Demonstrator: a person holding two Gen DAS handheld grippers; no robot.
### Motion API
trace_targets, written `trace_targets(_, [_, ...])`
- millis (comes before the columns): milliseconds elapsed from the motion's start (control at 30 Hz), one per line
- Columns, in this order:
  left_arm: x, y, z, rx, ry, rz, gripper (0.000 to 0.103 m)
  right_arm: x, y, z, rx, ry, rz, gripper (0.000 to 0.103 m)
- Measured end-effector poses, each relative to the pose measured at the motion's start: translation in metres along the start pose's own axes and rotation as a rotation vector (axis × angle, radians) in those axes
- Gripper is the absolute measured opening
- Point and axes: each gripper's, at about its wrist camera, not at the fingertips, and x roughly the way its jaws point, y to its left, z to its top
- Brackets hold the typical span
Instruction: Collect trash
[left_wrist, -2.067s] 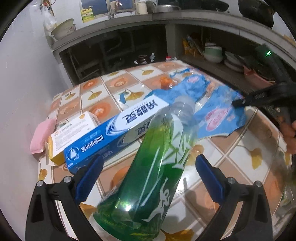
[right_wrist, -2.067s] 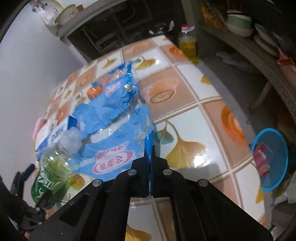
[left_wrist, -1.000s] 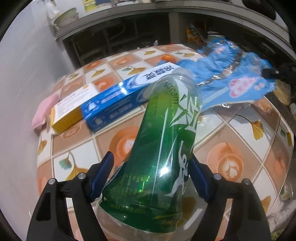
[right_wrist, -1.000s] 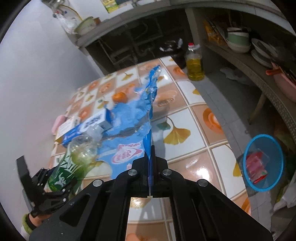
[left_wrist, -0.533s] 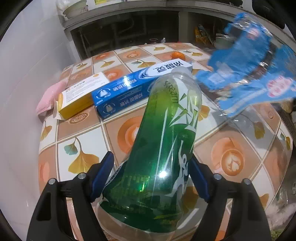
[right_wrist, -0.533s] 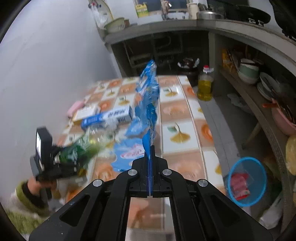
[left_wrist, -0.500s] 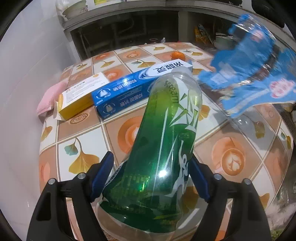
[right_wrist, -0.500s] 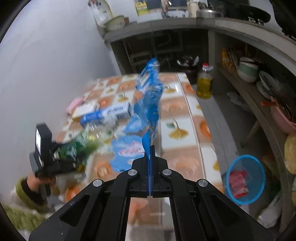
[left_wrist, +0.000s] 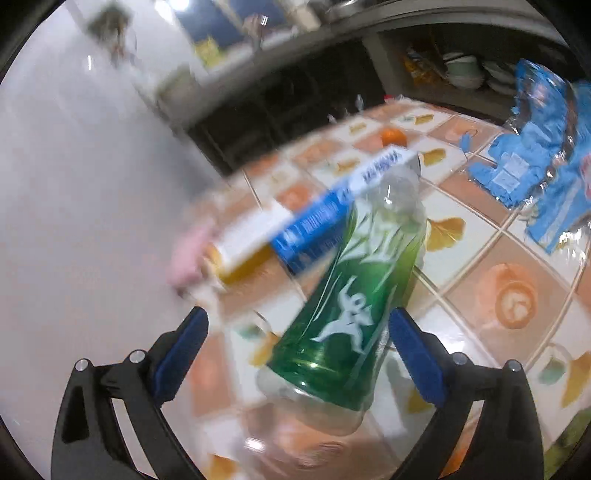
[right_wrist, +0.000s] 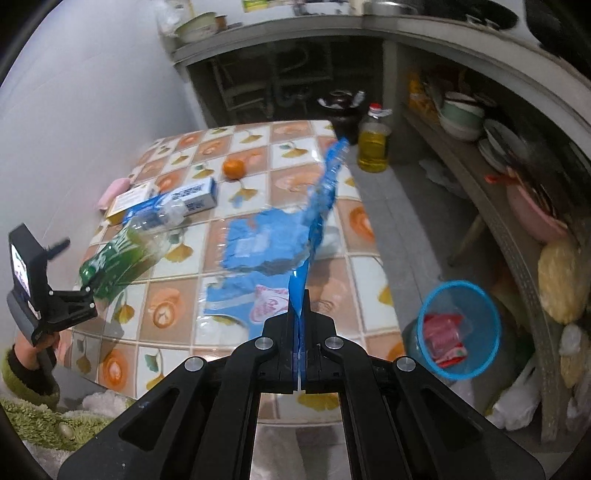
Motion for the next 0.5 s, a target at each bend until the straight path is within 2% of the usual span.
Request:
trace_targets(67, [-0.006, -0.002, 0.004, 0.022, -0.031, -0.004, 0.096, 0.0, 0.006, 0.001, -0.024, -0.003, 0.013, 0.0])
trace_targets(167, [-0.013, -0.004, 0.01, -0.021, -0.065, -0.125, 0.096, 0.0, 0.011, 0.001, -0.041, -0.003, 0.038, 0.0])
trace_targets(300, [-0.024, -0.017, 0.023, -0.078, -0.131, -0.354, 0.096, 0.003, 0.013, 0.001, -0.043, 0.013, 0.096, 0.001])
trace_targets(367, [-0.021, -0.025, 0.035, -0.136, -0.154, -0.553, 0.095, 0.004, 0.015, 0.003, -0.045, 0.023, 0.129, 0.001])
trace_targets(400, [-0.015, -0.032, 0.041, -0.155, -0.153, -0.637, 0.093, 0.004, 0.015, 0.003, -0.047, 0.029, 0.152, 0.001])
trace_targets(433, [-0.011, -0.042, 0.044, -0.152, -0.144, -0.683, 0.084, 0.004, 0.016, 0.003, -0.048, 0.033, 0.166, 0.001])
trace_targets(467, [-0.004, -0.053, 0.05, -0.135, -0.124, -0.713, 0.074, 0.002, 0.016, 0.001, -0.051, 0.042, 0.186, 0.001])
trace_targets(500, [0.001, -0.065, 0.054, -0.117, -0.107, -0.729, 0.07, 0.0, 0.016, -0.001, -0.057, 0.05, 0.202, 0.001])
